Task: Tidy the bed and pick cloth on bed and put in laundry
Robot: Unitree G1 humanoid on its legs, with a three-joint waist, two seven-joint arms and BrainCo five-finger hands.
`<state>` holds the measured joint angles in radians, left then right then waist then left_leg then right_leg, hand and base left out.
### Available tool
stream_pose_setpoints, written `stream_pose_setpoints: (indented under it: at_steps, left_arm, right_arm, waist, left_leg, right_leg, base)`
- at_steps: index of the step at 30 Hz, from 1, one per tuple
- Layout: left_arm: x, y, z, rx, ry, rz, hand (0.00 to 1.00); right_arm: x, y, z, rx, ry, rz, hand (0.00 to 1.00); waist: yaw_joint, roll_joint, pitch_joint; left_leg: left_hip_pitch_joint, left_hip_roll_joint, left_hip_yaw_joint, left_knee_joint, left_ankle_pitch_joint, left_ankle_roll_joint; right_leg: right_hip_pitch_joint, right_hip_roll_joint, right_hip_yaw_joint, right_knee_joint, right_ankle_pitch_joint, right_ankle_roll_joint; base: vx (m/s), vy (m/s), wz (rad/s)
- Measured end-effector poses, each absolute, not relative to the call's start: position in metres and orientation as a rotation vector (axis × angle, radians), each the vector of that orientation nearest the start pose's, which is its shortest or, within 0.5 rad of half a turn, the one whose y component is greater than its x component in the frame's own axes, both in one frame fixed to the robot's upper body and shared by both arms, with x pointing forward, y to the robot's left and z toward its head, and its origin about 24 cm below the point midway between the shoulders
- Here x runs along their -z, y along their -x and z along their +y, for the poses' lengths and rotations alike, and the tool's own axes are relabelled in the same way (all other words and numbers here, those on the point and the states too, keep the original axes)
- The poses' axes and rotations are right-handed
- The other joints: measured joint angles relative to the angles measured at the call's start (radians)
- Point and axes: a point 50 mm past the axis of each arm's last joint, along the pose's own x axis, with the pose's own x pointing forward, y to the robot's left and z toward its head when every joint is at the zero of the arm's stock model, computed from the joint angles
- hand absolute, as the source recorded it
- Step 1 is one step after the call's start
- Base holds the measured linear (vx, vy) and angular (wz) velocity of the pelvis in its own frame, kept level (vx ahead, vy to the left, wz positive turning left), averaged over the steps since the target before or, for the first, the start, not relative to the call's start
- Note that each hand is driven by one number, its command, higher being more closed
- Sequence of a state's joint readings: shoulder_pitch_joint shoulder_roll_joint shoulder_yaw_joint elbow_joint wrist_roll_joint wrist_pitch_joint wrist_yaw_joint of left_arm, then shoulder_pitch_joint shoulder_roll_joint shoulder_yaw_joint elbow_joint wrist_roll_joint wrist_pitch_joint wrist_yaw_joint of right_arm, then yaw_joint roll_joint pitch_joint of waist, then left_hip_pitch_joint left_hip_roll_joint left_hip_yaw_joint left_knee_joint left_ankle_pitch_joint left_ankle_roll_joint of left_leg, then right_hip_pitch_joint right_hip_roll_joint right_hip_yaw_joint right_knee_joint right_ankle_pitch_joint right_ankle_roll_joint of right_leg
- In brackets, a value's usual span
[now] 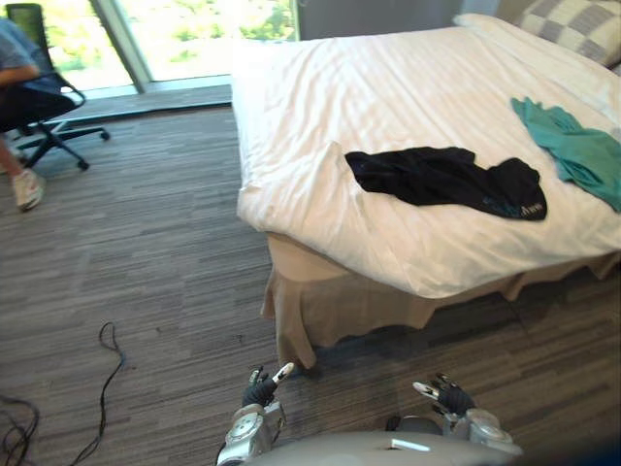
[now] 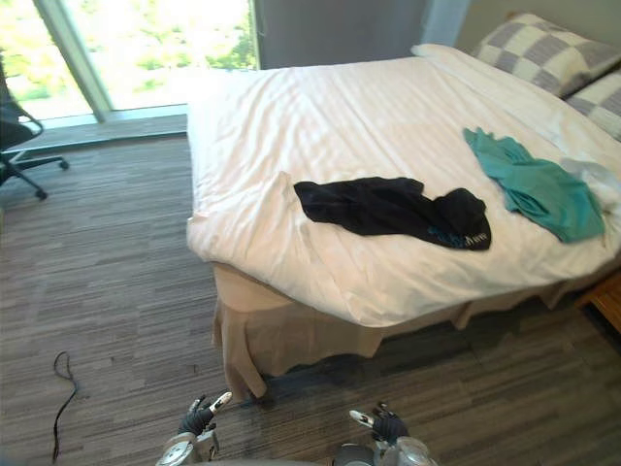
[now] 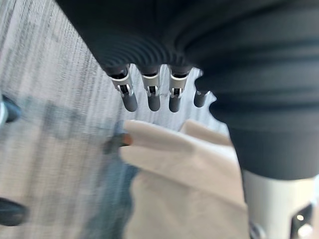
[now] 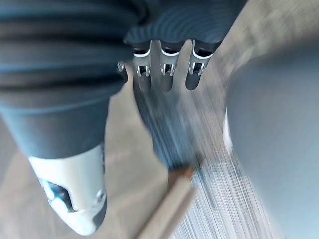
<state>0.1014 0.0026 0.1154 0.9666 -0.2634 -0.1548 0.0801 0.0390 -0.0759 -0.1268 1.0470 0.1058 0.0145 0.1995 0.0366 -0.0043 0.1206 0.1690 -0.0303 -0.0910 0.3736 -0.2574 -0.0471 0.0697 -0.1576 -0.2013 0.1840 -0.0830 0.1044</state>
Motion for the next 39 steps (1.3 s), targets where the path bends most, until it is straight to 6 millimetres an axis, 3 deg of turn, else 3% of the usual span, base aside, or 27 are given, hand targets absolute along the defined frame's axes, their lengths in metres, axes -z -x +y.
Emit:
stream_pose_setpoints:
  at_steps: [1,2,4,7,10,13,19,22,26,32,33,39]
  left_arm:
    - [0.150,-0.112,0.183,-0.361,0.224,0.892,0.00]
    - [0.152,-0.107,0.182,-0.359,0.224,0.906,0.00]
    - [0.155,-0.097,0.181,-0.350,0.215,0.935,0.00]
    - [0.154,-0.095,0.196,-0.346,0.173,0.939,0.00]
    - [0.156,-0.089,0.200,-0.355,0.165,0.964,0.00]
    - [0.155,-0.091,0.201,-0.384,0.190,0.950,0.00]
    - [0.146,-0.097,0.214,-0.533,0.158,0.849,0.00]
    - [0.119,-0.126,0.238,-0.642,0.156,0.628,0.00]
    - [0.070,-0.169,0.261,-0.613,0.058,0.322,0.00]
    - [0.010,-0.217,0.265,-0.536,-0.022,0.037,0.00]
    - [-0.007,-0.228,0.262,-0.495,-0.084,-0.030,0.00]
    - [-0.045,-0.260,0.234,-0.302,-0.286,-0.184,0.00]
  right_arm:
    - [0.160,-0.106,-0.185,0.041,-0.203,1.094,0.00]
    - [0.161,-0.102,-0.192,0.054,-0.190,1.115,0.00]
    - [0.161,-0.101,-0.196,0.067,-0.186,1.129,0.00]
    - [0.163,-0.099,-0.189,0.096,-0.247,1.143,0.00]
    - [0.165,-0.093,-0.187,0.125,-0.298,1.173,0.00]
    - [0.166,-0.088,-0.189,0.149,-0.321,1.190,0.00]
    - [0.166,-0.088,-0.195,0.207,-0.368,1.187,0.00]
    - [0.164,-0.091,-0.198,0.219,-0.397,1.193,0.00]
    - [0.163,-0.088,-0.210,0.247,-0.419,1.218,0.00]
    - [0.162,-0.086,-0.216,0.274,-0.454,1.232,0.00]
    - [0.162,-0.086,-0.217,0.278,-0.465,1.228,0.00]
    - [0.161,-0.089,-0.218,0.321,-0.494,1.216,0.00]
  waist:
    - [-0.004,0.000,-0.005]
    - [-0.022,0.027,-0.012]
    - [-0.016,0.038,-0.021]
    - [-0.016,-0.001,-0.012]
    - [-0.021,-0.013,-0.021]
    - [-0.025,-0.023,-0.023]
    - [-0.022,-0.013,-0.020]
    - [-0.021,-0.010,-0.018]
    - [-0.029,-0.004,-0.022]
    - [-0.039,0.002,-0.026]
    - [-0.045,0.002,-0.026]
    - [-0.051,0.009,-0.015]
  left_leg:
    - [-0.027,0.045,0.118,-0.028,-0.027,0.008]
    - [-0.061,0.105,0.188,-0.100,0.034,-0.007]
    - [-0.038,0.092,0.200,-0.171,0.036,0.003]
    - [-0.014,0.060,0.188,-0.258,0.067,0.024]
    - [-0.011,0.044,0.177,-0.269,0.075,0.033]
    - [-0.009,0.033,0.159,-0.321,0.121,0.029]
    - [0.021,0.050,0.152,-0.450,0.197,0.023]
    - [0.018,0.064,0.157,-0.470,0.210,0.017]
    - [0.011,0.069,0.160,-0.474,0.211,0.012]
    - [0.000,0.066,0.164,-0.470,0.210,0.010]
    - [0.002,0.064,0.167,-0.470,0.210,0.010]
    - [-0.008,0.064,0.196,-0.470,0.207,0.005]
  right_leg:
    - [0.022,-0.017,-0.030,-0.014,0.001,0.002]
    - [0.032,-0.008,-0.066,-0.020,0.004,0.011]
    - [0.034,-0.005,-0.064,-0.058,0.014,0.026]
    - [0.049,-0.022,-0.078,-0.112,0.031,0.039]
    - [0.079,-0.029,-0.088,-0.150,0.036,0.040]
    - [0.077,-0.035,-0.105,-0.167,0.044,0.034]
    - [0.058,-0.007,-0.118,-0.182,0.055,0.019]
    - [0.053,0.011,-0.118,-0.205,0.068,0.001]
    - [0.053,0.019,-0.118,-0.220,0.075,0.003]
    - [0.049,0.020,-0.117,-0.242,0.094,0.016]
    - [0.050,0.019,-0.117,-0.247,0.096,0.018]
    - [0.044,0.018,-0.114,-0.251,0.097,0.019]
  base:
    - [-0.01,-0.024,0.87]
    - [0.00,-0.025,0.79]
    - [0.03,0.020,0.34]
    - [-0.01,0.077,0.23]
    - [-0.06,0.021,0.10]
    - [-0.07,-0.039,0.22]
    - [-0.10,-0.065,0.07]
    - [-0.09,-0.070,-0.04]
    - [-0.02,-0.021,-0.03]
    - [0.04,0.002,0.01]
    - [0.06,0.002,-0.01]
    - [-0.01,-0.009,-0.04]
